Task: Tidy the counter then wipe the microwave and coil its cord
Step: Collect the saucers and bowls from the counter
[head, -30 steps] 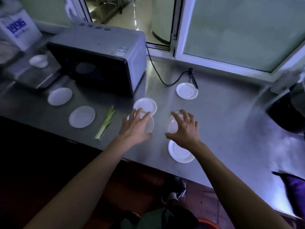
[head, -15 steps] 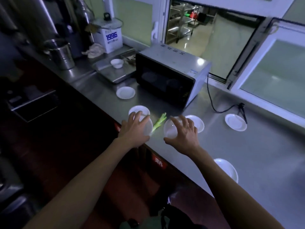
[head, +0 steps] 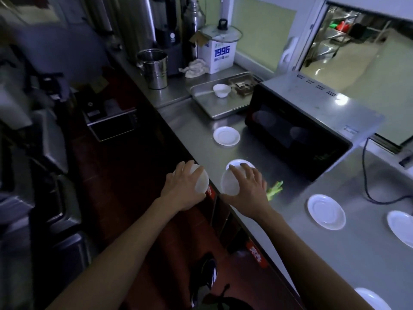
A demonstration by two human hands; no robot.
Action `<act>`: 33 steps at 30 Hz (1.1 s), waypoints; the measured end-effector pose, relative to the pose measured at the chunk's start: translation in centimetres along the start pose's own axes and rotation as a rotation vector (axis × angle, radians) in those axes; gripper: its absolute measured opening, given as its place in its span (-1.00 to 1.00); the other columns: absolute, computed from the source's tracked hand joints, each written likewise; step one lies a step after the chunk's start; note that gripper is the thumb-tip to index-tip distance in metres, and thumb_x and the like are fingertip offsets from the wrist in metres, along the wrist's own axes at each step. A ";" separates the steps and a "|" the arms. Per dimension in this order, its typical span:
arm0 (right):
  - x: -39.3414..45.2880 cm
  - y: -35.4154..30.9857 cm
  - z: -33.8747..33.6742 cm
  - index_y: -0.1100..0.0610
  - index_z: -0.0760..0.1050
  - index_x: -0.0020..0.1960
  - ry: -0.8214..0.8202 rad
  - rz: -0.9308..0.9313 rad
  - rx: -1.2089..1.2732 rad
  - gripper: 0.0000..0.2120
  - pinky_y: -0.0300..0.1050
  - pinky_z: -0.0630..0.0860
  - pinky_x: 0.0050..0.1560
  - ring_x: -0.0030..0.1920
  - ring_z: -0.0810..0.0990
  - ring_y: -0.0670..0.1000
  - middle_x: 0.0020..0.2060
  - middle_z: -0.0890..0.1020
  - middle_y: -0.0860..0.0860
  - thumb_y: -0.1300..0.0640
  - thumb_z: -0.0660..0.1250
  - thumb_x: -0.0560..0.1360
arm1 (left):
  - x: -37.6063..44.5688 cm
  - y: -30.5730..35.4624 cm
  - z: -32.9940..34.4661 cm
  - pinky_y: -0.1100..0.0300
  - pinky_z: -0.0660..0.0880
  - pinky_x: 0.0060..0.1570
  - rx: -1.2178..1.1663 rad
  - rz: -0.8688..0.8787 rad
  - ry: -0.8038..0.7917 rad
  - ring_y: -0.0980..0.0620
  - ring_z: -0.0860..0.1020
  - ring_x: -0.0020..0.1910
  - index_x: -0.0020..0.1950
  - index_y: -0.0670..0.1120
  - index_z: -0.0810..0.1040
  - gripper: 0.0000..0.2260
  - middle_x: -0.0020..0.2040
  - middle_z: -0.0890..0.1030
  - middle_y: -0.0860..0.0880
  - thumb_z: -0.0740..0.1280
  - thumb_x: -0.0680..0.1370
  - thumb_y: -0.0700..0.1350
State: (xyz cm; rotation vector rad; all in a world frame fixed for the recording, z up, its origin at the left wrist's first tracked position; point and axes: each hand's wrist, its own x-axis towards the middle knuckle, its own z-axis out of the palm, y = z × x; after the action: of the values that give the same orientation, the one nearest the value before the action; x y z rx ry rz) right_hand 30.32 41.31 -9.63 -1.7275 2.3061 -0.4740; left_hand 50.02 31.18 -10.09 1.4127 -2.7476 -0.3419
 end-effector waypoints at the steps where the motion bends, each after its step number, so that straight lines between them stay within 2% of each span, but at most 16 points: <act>1: 1.3 -0.3 0.5 -0.15 0.16 0.54 -0.017 -0.014 0.020 -0.11 0.24 0.15 0.43 0.50 0.09 0.17 0.54 0.16 0.02 -0.27 0.47 0.32 | 0.7 -0.9 -0.1 -0.21 0.28 0.34 -0.002 -0.018 -0.003 -0.13 0.03 0.53 0.54 0.14 0.11 -0.22 0.55 0.05 -0.03 0.36 0.40 0.26; 11: 14.2 -4.0 4.3 -0.14 0.17 0.54 -0.106 -0.141 0.094 -0.09 0.17 0.18 0.42 0.50 0.11 0.15 0.54 0.18 0.02 -0.25 0.48 0.29 | 6.9 -8.8 -2.2 -0.23 0.24 0.38 0.036 -0.227 -0.032 -0.11 -0.02 0.55 0.57 0.16 0.04 -0.18 0.57 0.00 0.00 0.34 0.42 0.27; 19: 19.7 -5.0 6.6 -0.13 0.17 0.54 -0.171 -0.226 0.065 -0.08 0.20 0.21 0.39 0.49 0.13 0.18 0.53 0.18 0.04 -0.28 0.47 0.29 | 10.1 -12.0 -2.2 -0.22 0.27 0.34 0.009 -0.327 -0.032 -0.10 0.02 0.54 0.56 0.16 0.06 -0.18 0.56 0.03 0.00 0.34 0.38 0.28; 27: 24.3 -6.5 8.7 -0.11 0.19 0.53 -0.180 -0.205 0.070 -0.08 0.21 0.22 0.40 0.49 0.14 0.18 0.53 0.19 0.05 -0.27 0.48 0.28 | 14.6 -15.7 -1.7 -0.22 0.26 0.34 -0.009 -0.298 -0.066 -0.09 0.00 0.54 0.57 0.16 0.05 -0.18 0.57 0.02 0.01 0.34 0.40 0.30; 33: 30.1 -9.5 10.6 -0.13 0.20 0.54 -0.176 -0.131 0.046 -0.08 0.20 0.22 0.40 0.50 0.14 0.16 0.54 0.19 0.03 -0.28 0.50 0.28 | 19.9 -21.7 -2.1 -0.22 0.25 0.36 -0.047 -0.250 -0.108 -0.10 0.00 0.54 0.57 0.15 0.05 -0.18 0.57 0.02 0.00 0.35 0.42 0.28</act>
State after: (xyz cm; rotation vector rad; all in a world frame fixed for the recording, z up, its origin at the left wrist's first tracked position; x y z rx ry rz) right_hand 34.05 8.72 -15.27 -1.8274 2.0551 -0.3777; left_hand 55.93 2.55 -13.99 1.7787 -2.6244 -0.5013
